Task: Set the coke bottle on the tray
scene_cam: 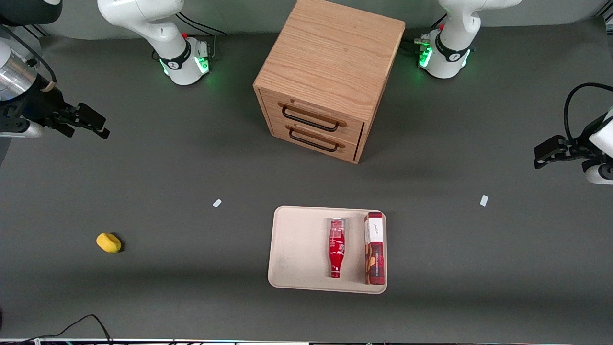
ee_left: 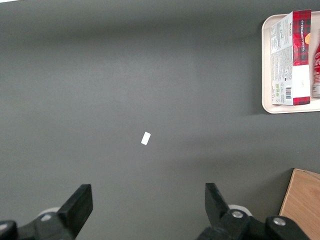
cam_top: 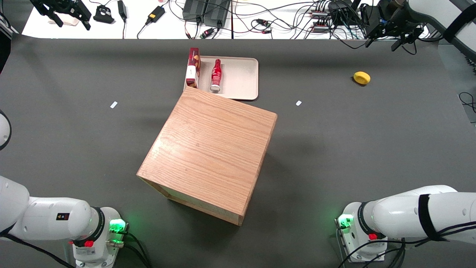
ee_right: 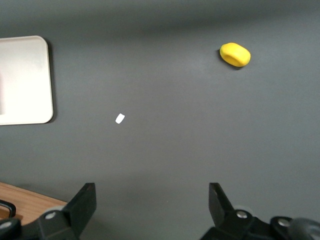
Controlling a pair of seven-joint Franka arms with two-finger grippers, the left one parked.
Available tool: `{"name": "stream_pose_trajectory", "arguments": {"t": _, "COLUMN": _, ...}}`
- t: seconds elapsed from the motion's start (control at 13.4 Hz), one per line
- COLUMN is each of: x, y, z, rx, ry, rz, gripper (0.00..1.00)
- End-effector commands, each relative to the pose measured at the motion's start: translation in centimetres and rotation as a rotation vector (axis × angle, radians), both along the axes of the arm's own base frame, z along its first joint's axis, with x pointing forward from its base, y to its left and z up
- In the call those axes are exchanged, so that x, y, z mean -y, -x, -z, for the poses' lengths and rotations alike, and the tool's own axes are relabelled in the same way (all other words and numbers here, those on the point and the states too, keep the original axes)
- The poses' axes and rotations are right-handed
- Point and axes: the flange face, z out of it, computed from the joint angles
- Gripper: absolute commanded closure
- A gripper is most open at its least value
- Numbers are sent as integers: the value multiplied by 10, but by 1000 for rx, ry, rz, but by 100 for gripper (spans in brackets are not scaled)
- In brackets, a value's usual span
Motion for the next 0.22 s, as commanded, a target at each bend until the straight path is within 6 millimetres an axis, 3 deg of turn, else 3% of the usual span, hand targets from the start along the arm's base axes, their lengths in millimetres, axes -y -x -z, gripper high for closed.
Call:
{"name": "stream_pose_trajectory", "arguments": {"t": 0.0, "x": 2, "y": 0, "z": -2, "rx": 11, "ry": 10, "rz": -3, "gripper": 0}}
{"name": "stream_pose_trajectory", "arguments": {"t": 0.15, "x": 1, "y": 2, "z": -1, "rx": -6, "ry": 15, "rz": -9, "gripper": 0}}
